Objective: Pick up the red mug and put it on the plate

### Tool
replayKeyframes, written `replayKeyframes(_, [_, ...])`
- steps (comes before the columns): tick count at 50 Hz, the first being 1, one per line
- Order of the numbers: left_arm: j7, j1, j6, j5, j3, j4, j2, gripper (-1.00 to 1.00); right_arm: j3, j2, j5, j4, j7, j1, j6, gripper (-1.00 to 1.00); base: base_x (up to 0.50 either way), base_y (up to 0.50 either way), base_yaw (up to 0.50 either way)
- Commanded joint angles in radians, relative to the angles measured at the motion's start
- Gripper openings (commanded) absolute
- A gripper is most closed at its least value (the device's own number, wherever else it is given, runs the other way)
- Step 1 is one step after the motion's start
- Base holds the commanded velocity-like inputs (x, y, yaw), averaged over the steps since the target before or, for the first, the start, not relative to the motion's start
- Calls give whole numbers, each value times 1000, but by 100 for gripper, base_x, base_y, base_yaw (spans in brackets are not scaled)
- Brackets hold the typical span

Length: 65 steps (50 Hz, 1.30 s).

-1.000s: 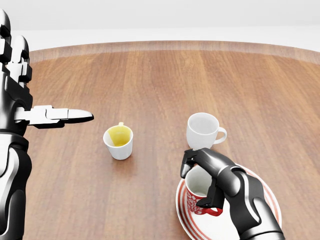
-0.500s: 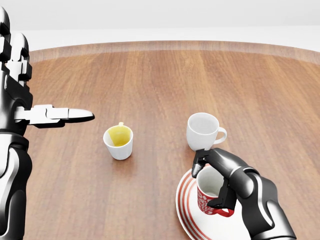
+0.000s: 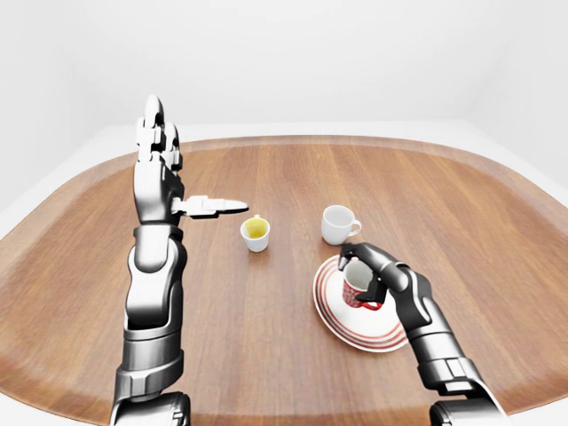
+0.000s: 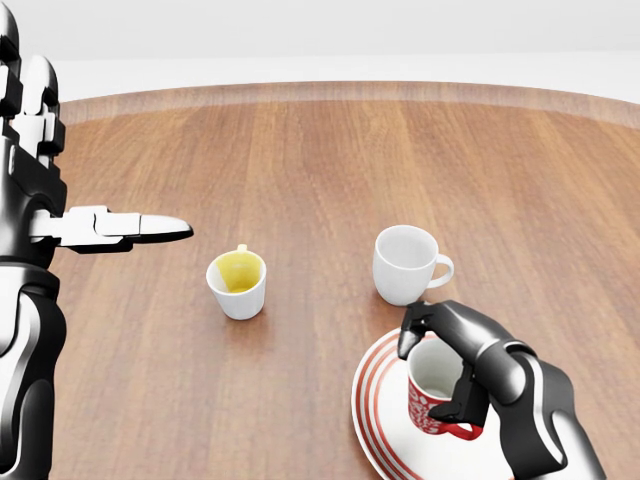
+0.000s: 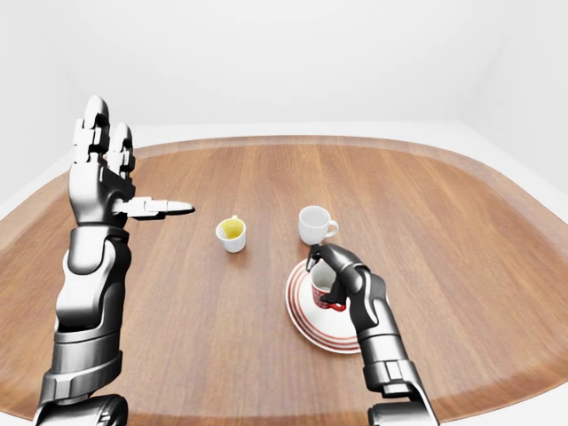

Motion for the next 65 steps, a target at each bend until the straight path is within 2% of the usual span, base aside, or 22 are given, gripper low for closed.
replayKeyframes(1, [0, 2, 0, 3, -2, -7, -3, 100, -10, -7, -10, -8, -5, 7, 0, -100, 0, 0, 0])
replayKeyframes(15, [-1, 3, 0, 2, -1, 6, -3, 100, -20, -23, -7, 2, -3, -1, 0, -100, 0, 0, 0])
replayKeyframes(39, [-1, 2, 0, 4, -2, -8, -2, 100, -39, -57, 38, 122, -67, -36, 0, -100, 0, 0, 0])
replayKeyframes(65, [-3, 1, 0, 14, -5, -42, -7, 100, -23, -50, 70, 210, -117, -56, 0, -100, 0, 0, 0])
